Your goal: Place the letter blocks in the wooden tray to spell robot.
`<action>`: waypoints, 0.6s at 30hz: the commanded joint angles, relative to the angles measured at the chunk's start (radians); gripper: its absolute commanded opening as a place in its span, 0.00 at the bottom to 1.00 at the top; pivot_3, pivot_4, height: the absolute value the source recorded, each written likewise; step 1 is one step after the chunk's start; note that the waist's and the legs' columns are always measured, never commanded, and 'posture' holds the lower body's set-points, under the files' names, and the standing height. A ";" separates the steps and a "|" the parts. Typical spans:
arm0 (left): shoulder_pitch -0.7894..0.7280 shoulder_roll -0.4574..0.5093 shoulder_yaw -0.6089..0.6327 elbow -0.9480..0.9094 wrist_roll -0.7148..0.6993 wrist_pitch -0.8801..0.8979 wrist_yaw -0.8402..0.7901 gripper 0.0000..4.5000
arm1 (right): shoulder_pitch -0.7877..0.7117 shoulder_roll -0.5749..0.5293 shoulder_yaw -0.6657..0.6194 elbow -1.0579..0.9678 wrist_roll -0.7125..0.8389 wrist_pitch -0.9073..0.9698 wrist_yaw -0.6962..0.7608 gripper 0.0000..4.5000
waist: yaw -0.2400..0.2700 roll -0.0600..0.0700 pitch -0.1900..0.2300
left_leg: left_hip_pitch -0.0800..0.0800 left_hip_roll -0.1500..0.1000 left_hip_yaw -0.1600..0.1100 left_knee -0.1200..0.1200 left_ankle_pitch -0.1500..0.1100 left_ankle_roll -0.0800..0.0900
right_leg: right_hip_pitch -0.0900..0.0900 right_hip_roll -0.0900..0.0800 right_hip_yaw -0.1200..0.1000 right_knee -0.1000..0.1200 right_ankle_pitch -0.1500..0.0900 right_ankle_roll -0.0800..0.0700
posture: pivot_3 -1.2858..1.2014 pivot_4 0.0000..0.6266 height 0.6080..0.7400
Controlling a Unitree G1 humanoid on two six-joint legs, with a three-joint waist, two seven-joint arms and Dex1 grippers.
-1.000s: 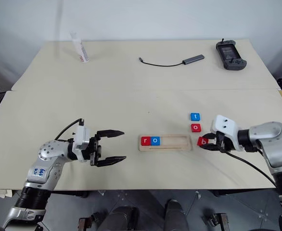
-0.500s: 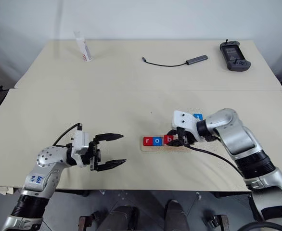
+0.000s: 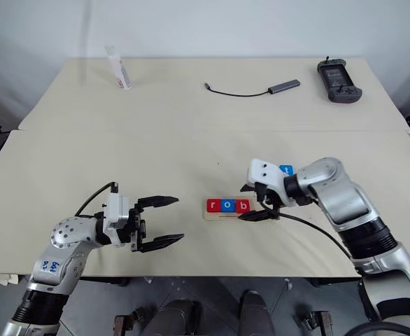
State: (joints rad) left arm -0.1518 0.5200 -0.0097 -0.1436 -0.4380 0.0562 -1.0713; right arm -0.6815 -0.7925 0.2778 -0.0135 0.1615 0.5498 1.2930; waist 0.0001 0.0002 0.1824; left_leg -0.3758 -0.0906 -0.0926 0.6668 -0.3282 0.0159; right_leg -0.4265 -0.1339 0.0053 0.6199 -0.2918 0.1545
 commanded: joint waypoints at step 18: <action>-0.025 0.001 -0.001 0.000 -0.008 -0.003 -0.009 1.00 | 0.222 -0.028 -0.110 -0.219 0.097 0.065 -0.111 0.01 | 0.001 0.000 0.000 | 0.000 0.000 0.000 0.000 0.000 0.000 | 0.000 0.000 0.000 0.000 0.000 0.000 | 0.52 0.24 1.00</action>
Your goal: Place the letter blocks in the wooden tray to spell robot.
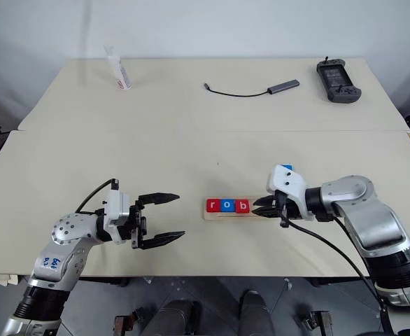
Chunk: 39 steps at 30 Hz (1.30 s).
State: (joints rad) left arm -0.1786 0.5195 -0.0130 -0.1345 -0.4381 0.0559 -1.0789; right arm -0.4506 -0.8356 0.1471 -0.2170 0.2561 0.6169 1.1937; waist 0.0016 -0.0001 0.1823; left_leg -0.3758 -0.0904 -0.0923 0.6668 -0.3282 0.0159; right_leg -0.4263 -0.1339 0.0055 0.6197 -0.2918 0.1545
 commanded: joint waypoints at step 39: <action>-0.152 -0.034 -0.014 0.223 0.011 -0.058 -0.076 1.00 | 0.824 0.285 -0.896 -0.077 0.185 -0.538 -0.249 1.00 | 0.015 0.000 -0.001 | 0.006 0.000 0.003 -0.001 0.000 0.001 | 0.005 0.001 0.002 0.000 0.000 0.000 | 0.52 0.24 1.00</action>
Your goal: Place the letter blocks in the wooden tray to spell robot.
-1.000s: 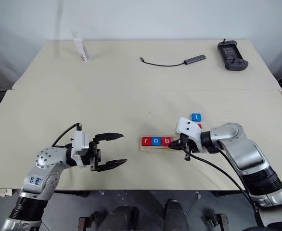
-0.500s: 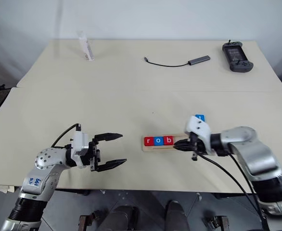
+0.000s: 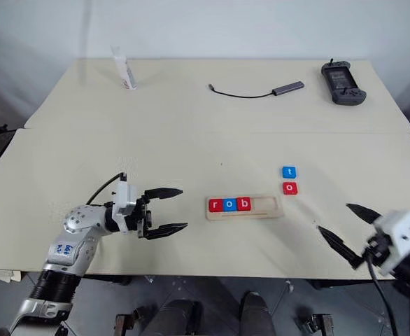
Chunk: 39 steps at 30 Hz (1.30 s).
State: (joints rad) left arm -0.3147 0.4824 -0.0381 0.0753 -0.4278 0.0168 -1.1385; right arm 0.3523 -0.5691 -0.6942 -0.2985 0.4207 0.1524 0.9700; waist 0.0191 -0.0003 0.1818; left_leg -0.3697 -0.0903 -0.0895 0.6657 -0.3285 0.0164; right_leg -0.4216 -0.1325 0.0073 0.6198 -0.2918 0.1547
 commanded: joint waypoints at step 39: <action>0.098 0.006 0.029 -0.141 -0.004 0.012 0.077 1.00 | -0.799 -0.249 0.520 0.133 0.027 0.847 -0.356 1.00 | 0.002 0.002 -0.001 | -0.002 0.000 -0.006 0.001 0.000 0.000 | 0.001 -0.001 -0.004 -0.002 0.000 -0.001 | 0.52 0.24 1.00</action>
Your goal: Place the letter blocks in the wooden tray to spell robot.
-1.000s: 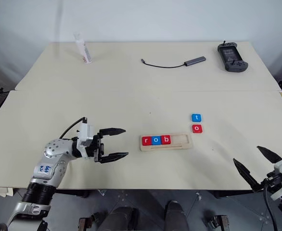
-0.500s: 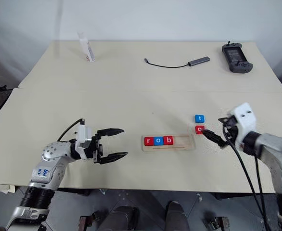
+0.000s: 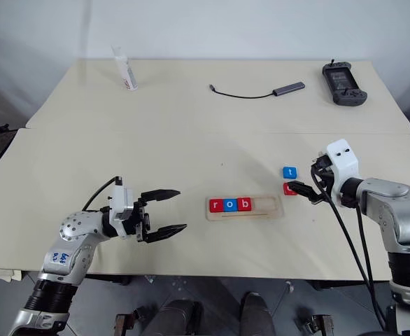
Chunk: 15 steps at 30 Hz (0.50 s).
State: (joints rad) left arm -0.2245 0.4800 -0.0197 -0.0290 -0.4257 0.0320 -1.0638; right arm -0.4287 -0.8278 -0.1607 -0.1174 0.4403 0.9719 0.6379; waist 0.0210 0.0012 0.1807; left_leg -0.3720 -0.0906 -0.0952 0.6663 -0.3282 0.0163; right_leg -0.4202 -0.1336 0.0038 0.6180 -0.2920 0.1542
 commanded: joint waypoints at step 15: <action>0.007 0.011 0.006 -0.043 -0.009 0.004 0.001 1.00 | 0.016 0.246 -0.065 -0.128 -0.074 0.166 -0.355 1.00 | 0.000 0.000 0.000 | 0.000 0.000 0.000 0.000 0.000 0.000 | -0.001 0.000 0.000 0.002 0.000 0.000 | 0.52 0.24 1.00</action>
State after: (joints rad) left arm -0.2216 0.4833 -0.0193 -0.0318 -0.4257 0.0353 -1.0618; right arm -0.4063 -0.5833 -0.1882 -0.2305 0.3820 1.1377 0.3109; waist 0.0212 0.0011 0.1805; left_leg -0.3722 -0.0910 -0.0953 0.6658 -0.3282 0.0162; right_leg -0.4209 -0.1336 0.0042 0.6201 -0.2920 0.1542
